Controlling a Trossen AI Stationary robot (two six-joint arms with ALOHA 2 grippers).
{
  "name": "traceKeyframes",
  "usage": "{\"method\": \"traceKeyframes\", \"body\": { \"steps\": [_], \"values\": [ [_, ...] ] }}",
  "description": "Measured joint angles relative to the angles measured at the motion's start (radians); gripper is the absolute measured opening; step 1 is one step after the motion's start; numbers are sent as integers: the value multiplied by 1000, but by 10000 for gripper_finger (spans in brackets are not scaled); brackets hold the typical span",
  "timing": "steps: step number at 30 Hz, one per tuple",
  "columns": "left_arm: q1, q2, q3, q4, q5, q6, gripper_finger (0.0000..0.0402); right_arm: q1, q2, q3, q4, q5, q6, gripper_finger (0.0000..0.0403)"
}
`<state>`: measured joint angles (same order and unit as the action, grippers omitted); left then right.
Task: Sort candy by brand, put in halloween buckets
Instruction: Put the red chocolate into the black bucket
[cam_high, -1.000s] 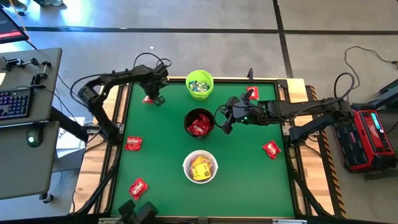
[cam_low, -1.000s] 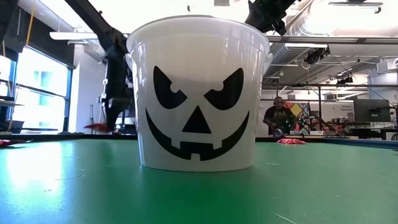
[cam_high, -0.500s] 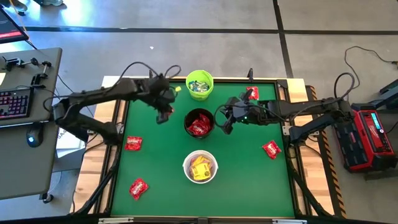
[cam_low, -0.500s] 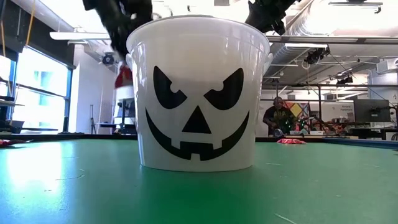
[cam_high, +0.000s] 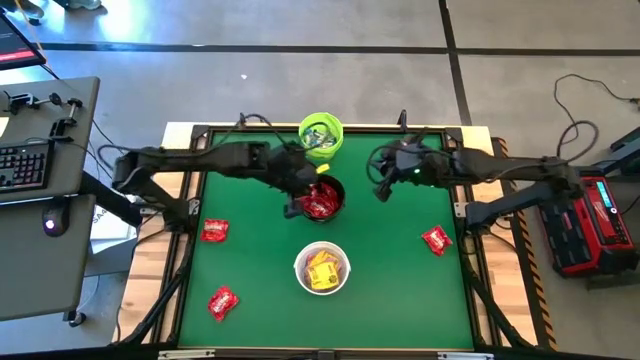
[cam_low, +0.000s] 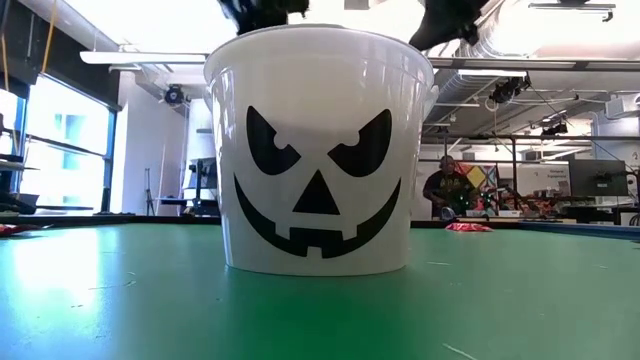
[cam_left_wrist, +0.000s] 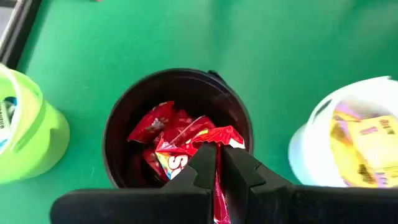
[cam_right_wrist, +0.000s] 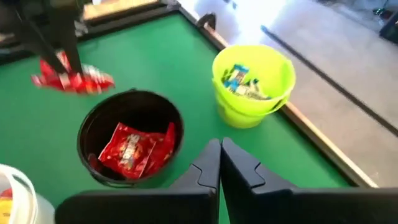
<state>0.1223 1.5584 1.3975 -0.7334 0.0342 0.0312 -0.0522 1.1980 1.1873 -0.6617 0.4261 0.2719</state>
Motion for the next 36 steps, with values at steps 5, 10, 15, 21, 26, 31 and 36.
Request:
{"method": "traceKeyframes", "body": {
  "steps": [5,10,15,21,26,31,36],
  "values": [
    [2,130,79,-14,-6,47,3,1,-61,0,-26,27,1,0],
    [2,232,143,-14,-33,76,3,4,-67,0,-58,41,18,0],
    [2,304,165,-33,-47,78,3,9,-58,0,-81,40,36,0],
    [2,345,165,-31,-90,77,13,9,-59,0,-114,45,47,0],
    [16,375,165,-33,-98,74,28,9,-59,0,-120,62,64,0],
    [23,378,165,-29,-64,54,53,9,-59,0,-124,67,64,0],
    [28,355,165,-38,-14,50,97,9,-59,0,-130,66,64,0]
  ]
}}
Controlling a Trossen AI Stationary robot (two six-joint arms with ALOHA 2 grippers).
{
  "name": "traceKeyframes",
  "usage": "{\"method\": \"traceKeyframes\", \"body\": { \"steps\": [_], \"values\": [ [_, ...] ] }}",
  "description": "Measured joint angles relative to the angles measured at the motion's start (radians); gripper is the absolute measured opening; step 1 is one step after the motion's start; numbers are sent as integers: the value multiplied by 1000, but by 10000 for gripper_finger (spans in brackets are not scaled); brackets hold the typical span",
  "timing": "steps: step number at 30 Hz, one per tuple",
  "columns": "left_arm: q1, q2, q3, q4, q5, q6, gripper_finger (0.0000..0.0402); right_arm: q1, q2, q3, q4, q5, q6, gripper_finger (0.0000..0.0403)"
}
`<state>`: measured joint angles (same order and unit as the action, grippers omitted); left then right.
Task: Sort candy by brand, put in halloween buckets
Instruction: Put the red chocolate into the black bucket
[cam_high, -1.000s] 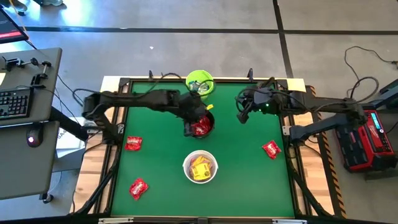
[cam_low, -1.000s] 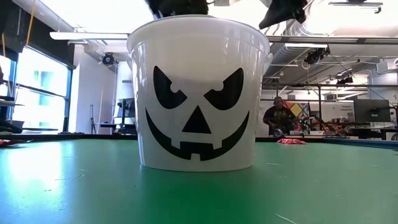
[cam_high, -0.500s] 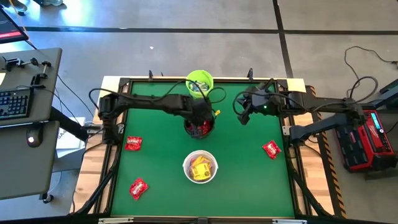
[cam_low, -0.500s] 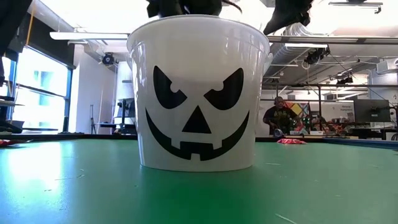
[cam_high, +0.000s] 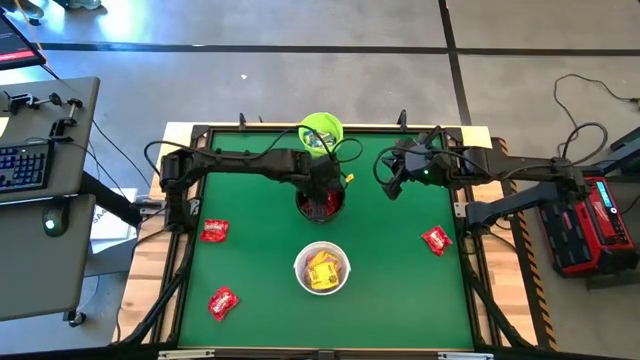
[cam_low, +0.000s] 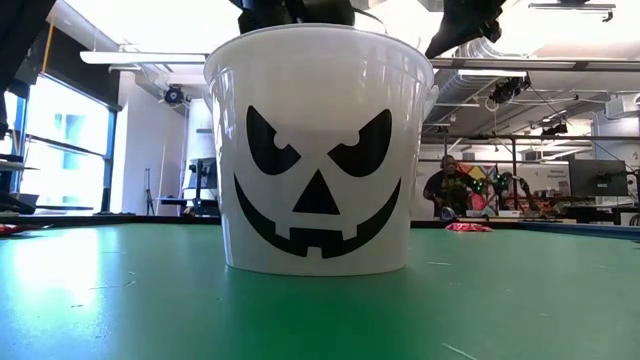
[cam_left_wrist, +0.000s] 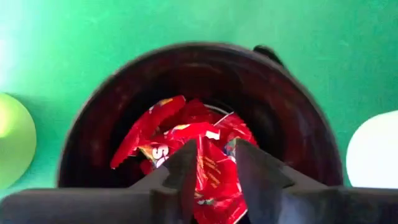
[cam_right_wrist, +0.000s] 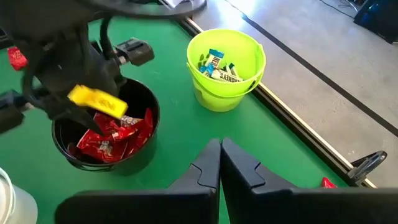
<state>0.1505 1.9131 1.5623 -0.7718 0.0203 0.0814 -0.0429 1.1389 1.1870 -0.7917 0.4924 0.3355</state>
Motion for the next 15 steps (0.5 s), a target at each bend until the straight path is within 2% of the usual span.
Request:
{"method": "traceKeyframes", "body": {
  "steps": [7,15],
  "values": [
    [-11,-70,0,-46,23,-9,151,0,0,0,-23,0,-2,0],
    [-91,-217,0,-130,-1,-105,159,0,0,0,-26,-46,-50,0]
  ]
}}
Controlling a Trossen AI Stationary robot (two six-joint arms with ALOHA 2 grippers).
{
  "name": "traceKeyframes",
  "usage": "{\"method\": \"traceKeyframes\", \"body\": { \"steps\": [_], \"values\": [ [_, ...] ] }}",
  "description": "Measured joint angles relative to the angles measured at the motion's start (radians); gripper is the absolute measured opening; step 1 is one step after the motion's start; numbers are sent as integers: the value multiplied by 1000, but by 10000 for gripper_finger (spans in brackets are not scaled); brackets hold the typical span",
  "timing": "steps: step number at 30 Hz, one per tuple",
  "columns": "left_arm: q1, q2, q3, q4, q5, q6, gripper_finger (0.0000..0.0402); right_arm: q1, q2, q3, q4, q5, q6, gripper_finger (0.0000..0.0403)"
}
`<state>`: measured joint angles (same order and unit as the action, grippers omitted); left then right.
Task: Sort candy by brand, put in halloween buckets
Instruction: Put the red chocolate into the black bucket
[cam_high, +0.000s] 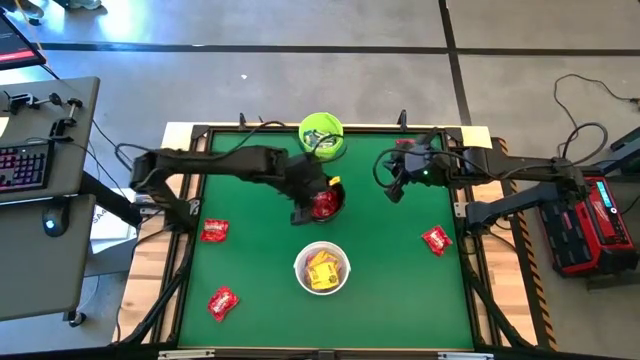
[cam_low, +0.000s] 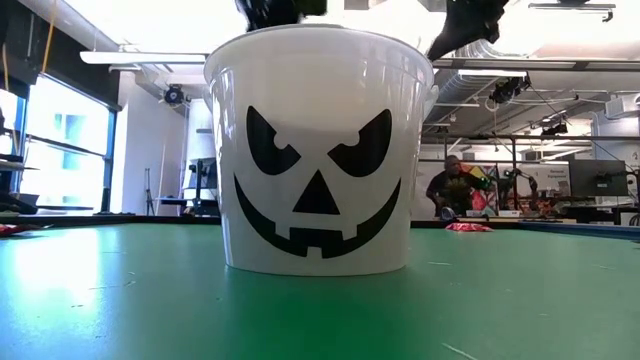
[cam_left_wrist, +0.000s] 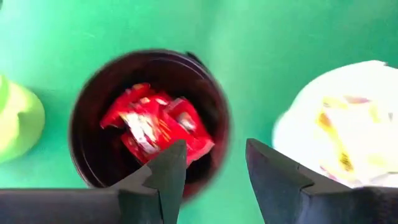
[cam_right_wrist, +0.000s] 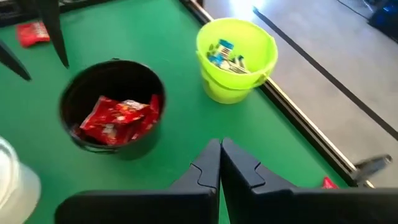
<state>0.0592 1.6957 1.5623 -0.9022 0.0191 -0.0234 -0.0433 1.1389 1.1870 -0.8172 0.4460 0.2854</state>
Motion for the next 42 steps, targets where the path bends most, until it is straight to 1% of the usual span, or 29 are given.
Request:
{"method": "traceKeyframes", "body": {
  "steps": [4,7,11,17,23,27,30,35,39,42],
  "values": [
    [-69,-61,0,-63,-31,-88,159,0,0,0,26,-70,-70,0],
    [-130,-97,0,-135,-56,-183,159,0,0,0,29,-117,-86,0],
    [-227,-120,0,-250,-65,-387,159,6,0,0,29,-155,-107,0],
    [-432,-124,-1,-397,-65,-676,159,24,0,0,50,-162,-131,0],
    [-641,-124,-50,-407,-68,-943,159,63,0,0,59,-162,-78,0],
    [-745,-125,-102,-396,-52,-1087,159,104,0,0,77,-157,-54,0],
    [-799,-124,-140,-383,-42,-1191,159,131,0,0,94,-117,-47,0],
    [-832,-92,-203,-377,67,-1358,159,172,0,0,96,-73,8,0],
    [-851,-22,-208,-369,60,-1370,167,199,0,0,97,-59,31,0],
    [-853,40,-208,-317,60,-1351,182,212,0,0,97,-56,49,0]
  ]
}}
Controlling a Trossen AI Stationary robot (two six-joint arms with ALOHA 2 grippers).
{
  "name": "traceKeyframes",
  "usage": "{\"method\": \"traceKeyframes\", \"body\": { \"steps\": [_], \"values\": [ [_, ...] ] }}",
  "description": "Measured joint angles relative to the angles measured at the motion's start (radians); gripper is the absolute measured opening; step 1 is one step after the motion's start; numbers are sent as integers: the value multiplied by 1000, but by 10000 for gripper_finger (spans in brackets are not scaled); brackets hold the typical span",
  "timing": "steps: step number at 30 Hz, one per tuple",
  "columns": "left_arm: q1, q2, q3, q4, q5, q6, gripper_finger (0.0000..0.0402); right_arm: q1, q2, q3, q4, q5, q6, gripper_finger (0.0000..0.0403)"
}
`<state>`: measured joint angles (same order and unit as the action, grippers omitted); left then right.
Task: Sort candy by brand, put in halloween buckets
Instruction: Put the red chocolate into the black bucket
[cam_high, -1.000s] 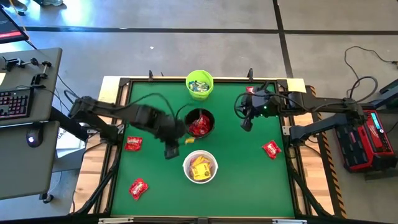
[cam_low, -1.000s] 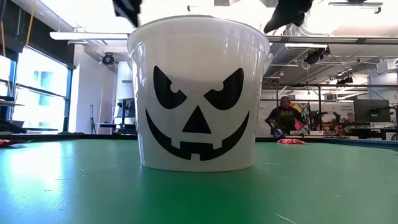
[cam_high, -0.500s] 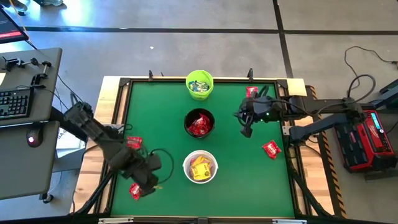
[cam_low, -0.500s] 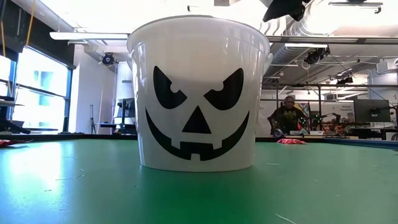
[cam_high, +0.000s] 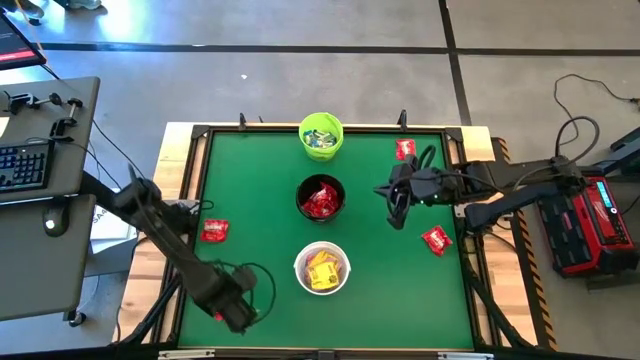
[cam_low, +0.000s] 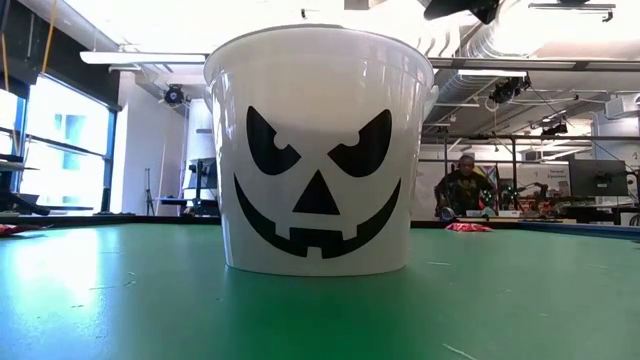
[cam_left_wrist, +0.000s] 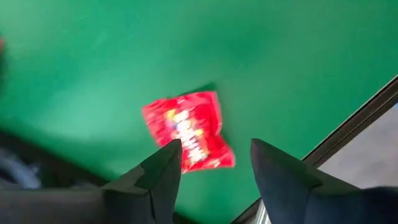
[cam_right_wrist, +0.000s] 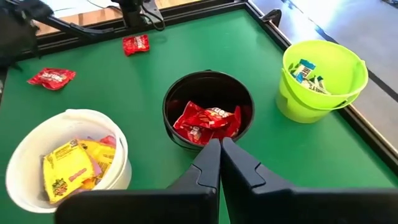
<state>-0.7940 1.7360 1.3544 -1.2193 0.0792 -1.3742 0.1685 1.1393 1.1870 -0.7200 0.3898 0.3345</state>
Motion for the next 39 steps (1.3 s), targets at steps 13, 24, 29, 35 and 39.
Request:
{"method": "traceKeyframes", "body": {
  "steps": [13,24,29,35,39],
  "values": [
    [-13,164,-81,128,73,72,214,4,0,0,0,1,28,0],
    [-33,165,-164,247,149,50,199,4,0,0,10,1,32,0],
    [-32,165,-164,247,153,56,161,4,0,0,11,1,32,0],
    [-32,164,-164,246,173,94,82,4,0,0,14,1,32,0],
    [-32,160,-164,245,174,104,33,4,0,0,14,1,32,0]
  ]
}}
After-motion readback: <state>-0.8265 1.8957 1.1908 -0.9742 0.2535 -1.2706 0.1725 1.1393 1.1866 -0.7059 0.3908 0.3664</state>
